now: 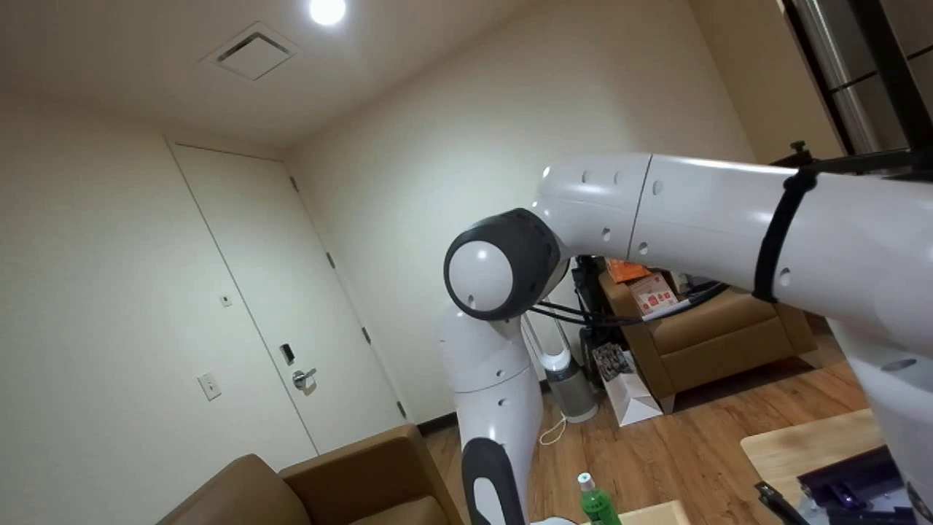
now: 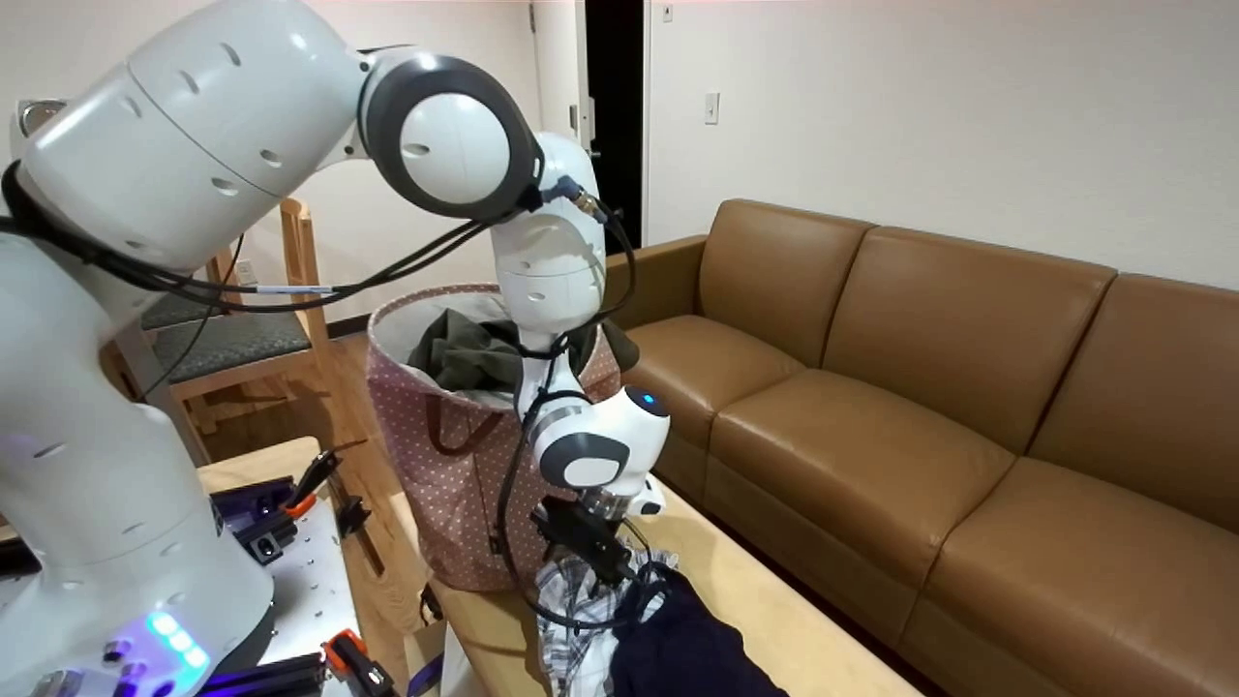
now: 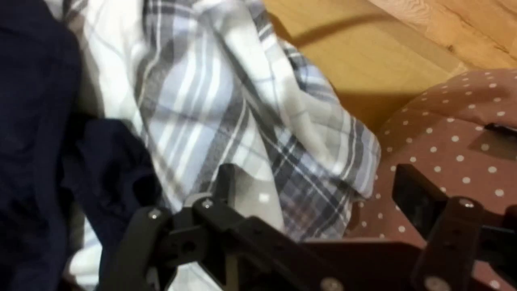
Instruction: Put the checked garment in the laundry basket
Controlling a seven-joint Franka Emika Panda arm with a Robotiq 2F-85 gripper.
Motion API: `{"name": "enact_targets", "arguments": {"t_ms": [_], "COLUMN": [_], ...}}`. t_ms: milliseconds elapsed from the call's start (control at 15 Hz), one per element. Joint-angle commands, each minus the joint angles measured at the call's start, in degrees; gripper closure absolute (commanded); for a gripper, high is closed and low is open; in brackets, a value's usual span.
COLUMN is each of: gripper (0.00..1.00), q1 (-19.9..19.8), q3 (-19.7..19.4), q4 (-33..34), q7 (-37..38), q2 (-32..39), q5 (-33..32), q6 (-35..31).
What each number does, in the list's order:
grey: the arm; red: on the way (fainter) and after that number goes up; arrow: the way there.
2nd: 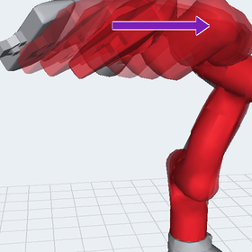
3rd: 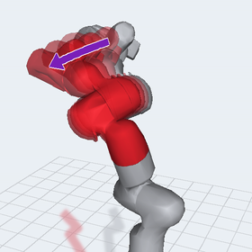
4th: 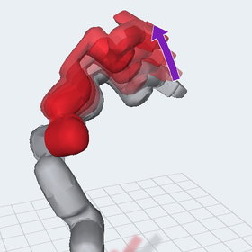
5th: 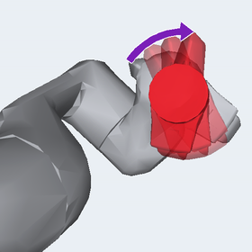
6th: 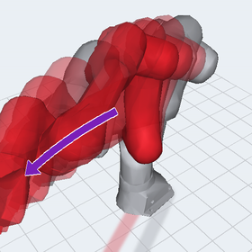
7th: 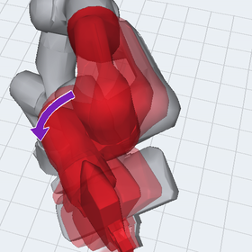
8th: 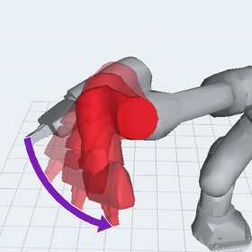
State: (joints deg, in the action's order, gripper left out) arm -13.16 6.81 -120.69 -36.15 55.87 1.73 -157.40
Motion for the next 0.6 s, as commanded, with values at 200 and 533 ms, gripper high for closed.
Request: {"name": "enact_targets", "arguments": {"t_ms": [200,533], "gripper": [0.00,0.00], "q1": [3.6,13.0], "q3": [-3.3,-12.2], "q4": [0.7,1.6], "q7": [11.2,19.4], "q2": [3.8,5.9], "q5": [-3.4,-10.5], "q6": [-0.5,-0.5]}}
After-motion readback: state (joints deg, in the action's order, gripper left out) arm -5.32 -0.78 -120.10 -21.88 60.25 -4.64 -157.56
